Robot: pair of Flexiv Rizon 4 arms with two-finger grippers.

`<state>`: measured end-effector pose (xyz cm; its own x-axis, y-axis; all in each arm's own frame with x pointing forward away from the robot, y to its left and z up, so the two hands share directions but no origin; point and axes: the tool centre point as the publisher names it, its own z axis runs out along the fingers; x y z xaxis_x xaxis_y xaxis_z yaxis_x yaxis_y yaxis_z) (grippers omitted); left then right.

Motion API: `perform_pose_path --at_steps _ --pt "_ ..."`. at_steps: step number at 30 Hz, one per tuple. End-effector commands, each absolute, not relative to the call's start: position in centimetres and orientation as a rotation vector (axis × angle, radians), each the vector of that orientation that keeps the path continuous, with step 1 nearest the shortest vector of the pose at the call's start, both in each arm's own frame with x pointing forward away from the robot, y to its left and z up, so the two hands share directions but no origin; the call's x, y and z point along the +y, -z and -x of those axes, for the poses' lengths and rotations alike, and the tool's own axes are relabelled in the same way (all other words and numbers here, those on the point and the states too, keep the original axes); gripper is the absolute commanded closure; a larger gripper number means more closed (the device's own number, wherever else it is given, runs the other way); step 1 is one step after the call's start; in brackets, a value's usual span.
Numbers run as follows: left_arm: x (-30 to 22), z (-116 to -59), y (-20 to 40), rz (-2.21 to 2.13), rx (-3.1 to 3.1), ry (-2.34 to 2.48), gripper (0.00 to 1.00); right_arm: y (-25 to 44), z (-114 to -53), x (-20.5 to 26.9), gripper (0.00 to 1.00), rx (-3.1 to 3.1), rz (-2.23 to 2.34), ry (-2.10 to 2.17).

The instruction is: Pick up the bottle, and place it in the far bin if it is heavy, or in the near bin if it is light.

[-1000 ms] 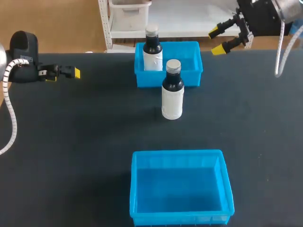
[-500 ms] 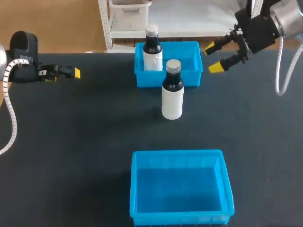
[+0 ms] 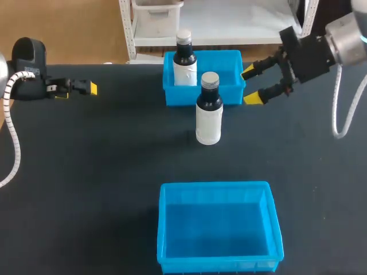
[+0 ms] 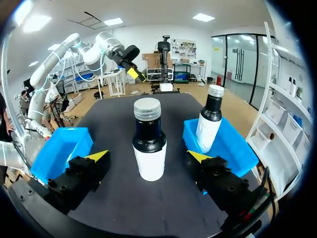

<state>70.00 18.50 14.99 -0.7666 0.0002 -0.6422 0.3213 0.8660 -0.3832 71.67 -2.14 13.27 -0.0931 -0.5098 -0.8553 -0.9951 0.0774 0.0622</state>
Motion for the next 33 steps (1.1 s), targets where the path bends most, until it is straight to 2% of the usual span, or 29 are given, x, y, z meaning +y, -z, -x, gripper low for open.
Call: perform_pose_path --at_steps 1,33 --pt "18.5 -70.0 -15.0 -0.232 2.374 0.636 0.0 -12.8 -71.6 -0.5 0.0 1.714 1.436 -0.809" --pt "18.5 -70.0 -15.0 -0.232 2.374 0.636 0.0 -12.8 -72.3 3.0 0.0 1.638 1.562 -0.953"
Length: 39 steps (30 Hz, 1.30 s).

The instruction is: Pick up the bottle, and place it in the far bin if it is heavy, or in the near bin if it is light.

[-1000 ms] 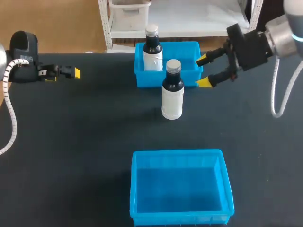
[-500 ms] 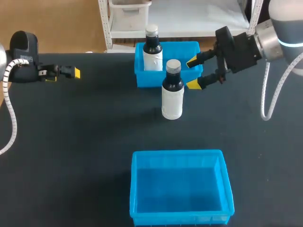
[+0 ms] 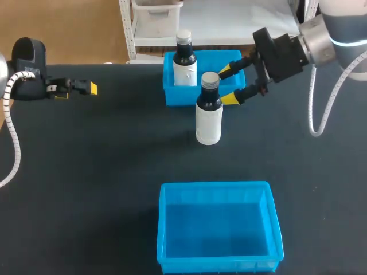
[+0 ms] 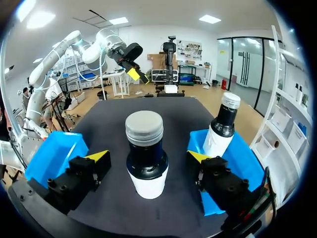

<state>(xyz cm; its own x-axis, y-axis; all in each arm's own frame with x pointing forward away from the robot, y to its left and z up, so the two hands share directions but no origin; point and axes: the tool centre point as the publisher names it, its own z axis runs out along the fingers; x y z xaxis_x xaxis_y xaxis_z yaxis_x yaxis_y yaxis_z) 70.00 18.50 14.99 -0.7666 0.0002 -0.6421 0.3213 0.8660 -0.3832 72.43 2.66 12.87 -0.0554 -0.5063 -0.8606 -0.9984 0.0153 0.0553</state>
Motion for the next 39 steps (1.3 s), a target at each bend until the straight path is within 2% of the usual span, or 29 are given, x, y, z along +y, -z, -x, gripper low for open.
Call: perform_pose_path --at_steps 1,39 --pt "18.5 -70.0 -15.0 -0.232 2.374 0.636 0.0 -12.8 -72.3 3.1 0.0 1.637 1.563 -0.955" --pt "18.5 -70.0 -15.0 -0.232 2.374 0.636 0.0 -11.9 -71.1 6.2 0.0 1.654 1.518 -0.984"
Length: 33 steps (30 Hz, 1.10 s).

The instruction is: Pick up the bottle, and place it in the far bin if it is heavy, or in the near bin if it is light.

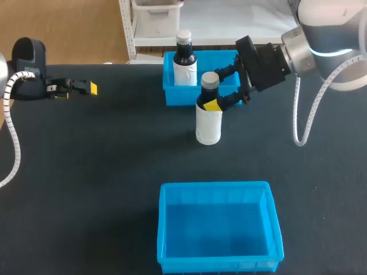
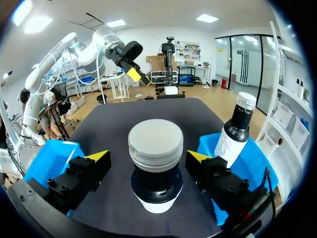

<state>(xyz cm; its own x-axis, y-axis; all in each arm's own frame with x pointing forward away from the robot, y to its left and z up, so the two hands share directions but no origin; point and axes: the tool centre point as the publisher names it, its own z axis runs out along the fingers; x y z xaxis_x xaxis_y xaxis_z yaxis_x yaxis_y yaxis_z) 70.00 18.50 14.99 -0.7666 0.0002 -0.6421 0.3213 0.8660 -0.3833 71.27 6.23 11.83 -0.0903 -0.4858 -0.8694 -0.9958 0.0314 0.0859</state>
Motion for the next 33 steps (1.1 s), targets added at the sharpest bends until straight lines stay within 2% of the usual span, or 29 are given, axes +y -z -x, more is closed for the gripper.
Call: perform_pose_path --at_steps 1,12,16,18,20,28,32,33 --pt "18.5 -70.0 -14.99 -0.232 2.374 0.636 0.0 -11.92 -71.08 6.2 0.0 1.654 1.517 -0.986" --pt "18.5 -70.0 -14.99 -0.232 2.374 0.636 0.0 -12.2 -71.69 6.39 0.0 1.651 1.506 -0.997" --pt "18.5 -70.0 -14.99 -0.232 2.374 0.636 0.0 -12.18 -71.79 6.41 0.29 1.65 1.505 -0.996" --pt "18.5 -70.0 -14.99 -0.232 2.374 0.636 0.0 -12.16 -71.83 6.42 0.37 1.65 1.505 -0.994" --pt "18.5 -70.0 -14.99 -0.232 2.374 0.636 0.0 -12.14 -71.86 6.41 0.5 1.651 1.504 -0.994" --pt "18.5 -70.0 -14.99 -0.232 2.374 0.636 0.0 -12.05 -71.92 6.4 0.53 1.653 1.506 -0.993" --pt "18.5 -70.0 -14.99 -0.232 2.374 0.636 0.0 -11.97 -71.99 6.39 0.51 1.655 1.506 -0.991" --pt "18.5 -70.0 -14.99 -0.232 2.374 0.636 0.0 -11.96 -72.01 6.39 0.47 1.656 1.506 -0.991"
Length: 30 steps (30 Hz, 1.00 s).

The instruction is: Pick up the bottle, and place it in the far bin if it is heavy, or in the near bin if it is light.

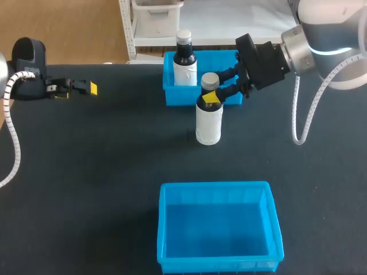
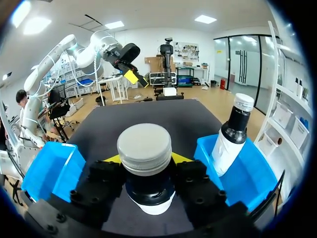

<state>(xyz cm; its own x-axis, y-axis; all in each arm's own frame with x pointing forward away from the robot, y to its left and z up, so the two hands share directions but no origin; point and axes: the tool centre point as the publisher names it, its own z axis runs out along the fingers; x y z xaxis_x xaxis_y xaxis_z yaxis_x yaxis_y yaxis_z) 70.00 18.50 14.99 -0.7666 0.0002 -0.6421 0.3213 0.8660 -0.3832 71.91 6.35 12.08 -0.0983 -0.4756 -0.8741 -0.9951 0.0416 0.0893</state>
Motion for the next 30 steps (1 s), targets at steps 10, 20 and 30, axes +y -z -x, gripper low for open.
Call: perform_pose_path --at_steps 10,20,30 --pt "18.5 -70.0 -14.99 -0.232 2.374 0.636 0.0 -11.87 -72.12 6.41 0.37 1.659 1.506 -0.996" --pt "18.5 -70.0 -14.99 -0.232 2.374 0.636 0.0 -11.64 -72.16 6.46 0.48 1.666 1.508 -1.005" --pt "18.5 -70.0 -14.99 -0.232 2.374 0.636 0.0 -11.35 -72.45 6.5 1.0 1.673 1.5 -1.021"
